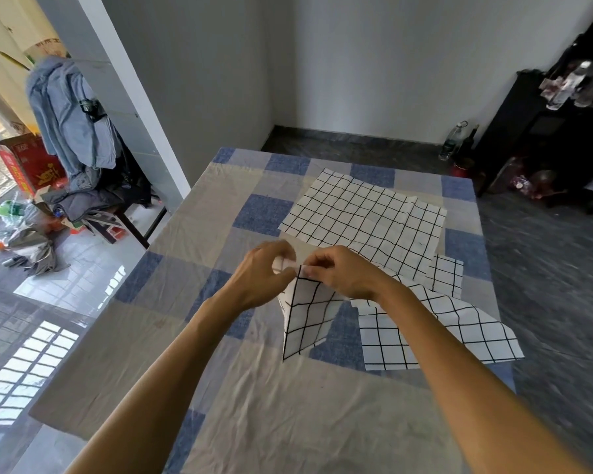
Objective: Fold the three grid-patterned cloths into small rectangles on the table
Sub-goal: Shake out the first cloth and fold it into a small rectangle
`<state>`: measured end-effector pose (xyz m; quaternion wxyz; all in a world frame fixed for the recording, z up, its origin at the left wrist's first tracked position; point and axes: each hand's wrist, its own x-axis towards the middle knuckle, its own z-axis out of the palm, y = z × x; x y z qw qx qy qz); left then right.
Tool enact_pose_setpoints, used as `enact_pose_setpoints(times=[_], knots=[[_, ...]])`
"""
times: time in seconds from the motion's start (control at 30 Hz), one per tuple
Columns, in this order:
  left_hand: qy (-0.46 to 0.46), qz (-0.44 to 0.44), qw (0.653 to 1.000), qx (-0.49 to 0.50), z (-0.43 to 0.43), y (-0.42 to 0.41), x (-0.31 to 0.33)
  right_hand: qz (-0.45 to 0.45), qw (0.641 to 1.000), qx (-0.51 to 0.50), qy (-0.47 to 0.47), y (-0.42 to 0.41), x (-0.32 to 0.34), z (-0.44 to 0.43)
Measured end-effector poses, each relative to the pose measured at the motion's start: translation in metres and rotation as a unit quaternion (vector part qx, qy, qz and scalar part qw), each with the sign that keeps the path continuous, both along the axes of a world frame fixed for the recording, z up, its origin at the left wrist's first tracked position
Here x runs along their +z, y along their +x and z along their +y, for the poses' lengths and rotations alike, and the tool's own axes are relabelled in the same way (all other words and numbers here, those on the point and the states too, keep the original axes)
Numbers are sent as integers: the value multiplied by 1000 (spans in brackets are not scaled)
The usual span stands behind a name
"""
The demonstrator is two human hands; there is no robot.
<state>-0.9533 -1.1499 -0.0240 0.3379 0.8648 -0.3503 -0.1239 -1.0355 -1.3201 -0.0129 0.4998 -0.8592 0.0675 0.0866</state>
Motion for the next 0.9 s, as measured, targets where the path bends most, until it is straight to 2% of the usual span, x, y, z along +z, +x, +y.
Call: enact_pose_setpoints(times=[0.13, 0.3, 0.43, 0.53, 0.6, 0.67, 0.77, 0.83, 0.9], knots=[[-97, -69, 988, 96, 0, -7, -2, -28, 998, -55, 23, 2, 0, -2], [-69, -67, 994, 54, 1, -17, -13, -49, 994, -80, 47, 5, 4, -4], [-96, -107, 987, 67, -4, -23, -17, -60, 995, -71, 40, 7, 5, 1], [-111, -133, 982, 77, -5, -24, -15, -106, 990, -95, -13, 6, 5, 4], [-112, -140, 981, 79, -5, -24, -13, -167, 976, -101, -94, 5, 2, 4], [-111, -144, 980, 76, -5, -25, -12, -216, 960, -55, -172, 6, 1, 2], [-100, -155, 980, 68, -8, -26, -11, -233, 933, 6, -276, 10, -2, -1], [-92, -163, 980, 66, -9, -26, -12, -228, 927, -1, -298, 12, -3, -1], [-95, -164, 979, 73, -9, -27, -11, -228, 936, -20, -268, 13, -1, -1]])
